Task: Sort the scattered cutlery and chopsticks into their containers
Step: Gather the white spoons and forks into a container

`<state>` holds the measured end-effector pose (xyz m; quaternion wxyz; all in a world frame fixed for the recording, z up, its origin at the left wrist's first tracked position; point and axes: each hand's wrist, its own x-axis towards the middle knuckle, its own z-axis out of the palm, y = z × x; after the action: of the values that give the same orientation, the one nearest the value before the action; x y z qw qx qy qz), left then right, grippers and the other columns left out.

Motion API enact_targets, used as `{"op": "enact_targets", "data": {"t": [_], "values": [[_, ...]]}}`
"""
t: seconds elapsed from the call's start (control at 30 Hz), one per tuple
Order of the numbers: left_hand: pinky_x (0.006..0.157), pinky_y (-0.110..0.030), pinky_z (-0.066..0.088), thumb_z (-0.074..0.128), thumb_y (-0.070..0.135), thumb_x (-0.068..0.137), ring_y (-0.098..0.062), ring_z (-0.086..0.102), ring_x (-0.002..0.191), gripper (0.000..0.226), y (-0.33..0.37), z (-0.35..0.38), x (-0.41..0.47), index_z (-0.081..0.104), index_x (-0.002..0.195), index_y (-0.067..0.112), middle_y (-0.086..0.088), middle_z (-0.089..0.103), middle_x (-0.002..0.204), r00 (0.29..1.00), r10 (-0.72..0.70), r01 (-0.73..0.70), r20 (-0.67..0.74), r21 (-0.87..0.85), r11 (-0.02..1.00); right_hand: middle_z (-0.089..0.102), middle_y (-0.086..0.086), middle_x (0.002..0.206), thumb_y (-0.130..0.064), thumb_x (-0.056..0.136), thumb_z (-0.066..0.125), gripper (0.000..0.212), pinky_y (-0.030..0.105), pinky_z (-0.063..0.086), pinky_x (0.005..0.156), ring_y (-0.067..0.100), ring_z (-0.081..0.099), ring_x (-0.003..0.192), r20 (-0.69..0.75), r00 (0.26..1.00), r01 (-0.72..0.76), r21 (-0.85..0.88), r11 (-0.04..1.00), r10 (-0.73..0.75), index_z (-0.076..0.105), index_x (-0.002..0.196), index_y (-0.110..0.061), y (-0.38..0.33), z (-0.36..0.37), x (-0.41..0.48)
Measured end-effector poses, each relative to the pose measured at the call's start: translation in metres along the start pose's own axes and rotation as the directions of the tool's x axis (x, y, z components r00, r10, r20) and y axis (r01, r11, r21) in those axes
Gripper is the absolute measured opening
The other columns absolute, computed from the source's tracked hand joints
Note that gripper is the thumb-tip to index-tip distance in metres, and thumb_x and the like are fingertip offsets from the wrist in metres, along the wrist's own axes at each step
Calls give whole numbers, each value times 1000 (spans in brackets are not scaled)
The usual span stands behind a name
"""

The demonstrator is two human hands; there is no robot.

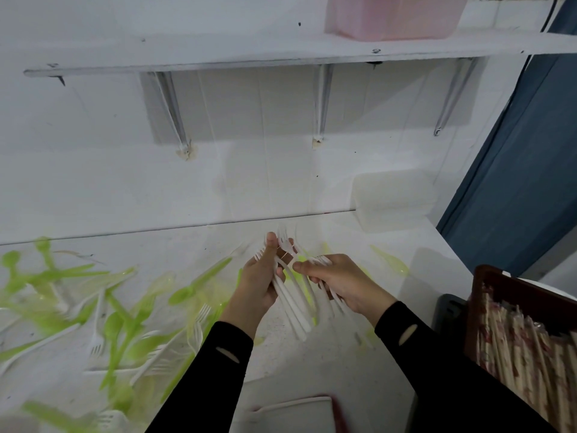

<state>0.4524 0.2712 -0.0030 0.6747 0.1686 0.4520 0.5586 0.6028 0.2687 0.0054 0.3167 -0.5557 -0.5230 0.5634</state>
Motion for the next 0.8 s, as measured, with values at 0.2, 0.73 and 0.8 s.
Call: {"op": "enact_targets", "data": {"t": [0.2,0.73,0.8], "values": [[42,-16,48,59,35,91,-18,71,90,53,-3,3,-2,57,121,-8,-19,67,117,998,-31,33,47,-55,998,44,-5,52,-39,74,84,45,22,27,44,12,36,44,16,1000,13,-77,997,-12,49,60,-15,2,4,-2],[54,-14,55,60,51,80,-6,65,60,59,-4,-12,24,63,111,1,-10,65,112,998,-38,41,45,-59,997,43,-3,59,-30,86,66,21,27,30,52,14,36,53,125,990,-65,8,998,64,65,82,-10,1,4,2],[55,-13,55,63,41,86,-11,73,74,49,-5,-18,28,60,112,1,-10,68,113,999,-8,5,-37,-77,997,45,-5,57,-28,86,64,21,26,29,49,11,36,50,108,992,-67,19,998,64,70,91,-8,1,0,3]]}}
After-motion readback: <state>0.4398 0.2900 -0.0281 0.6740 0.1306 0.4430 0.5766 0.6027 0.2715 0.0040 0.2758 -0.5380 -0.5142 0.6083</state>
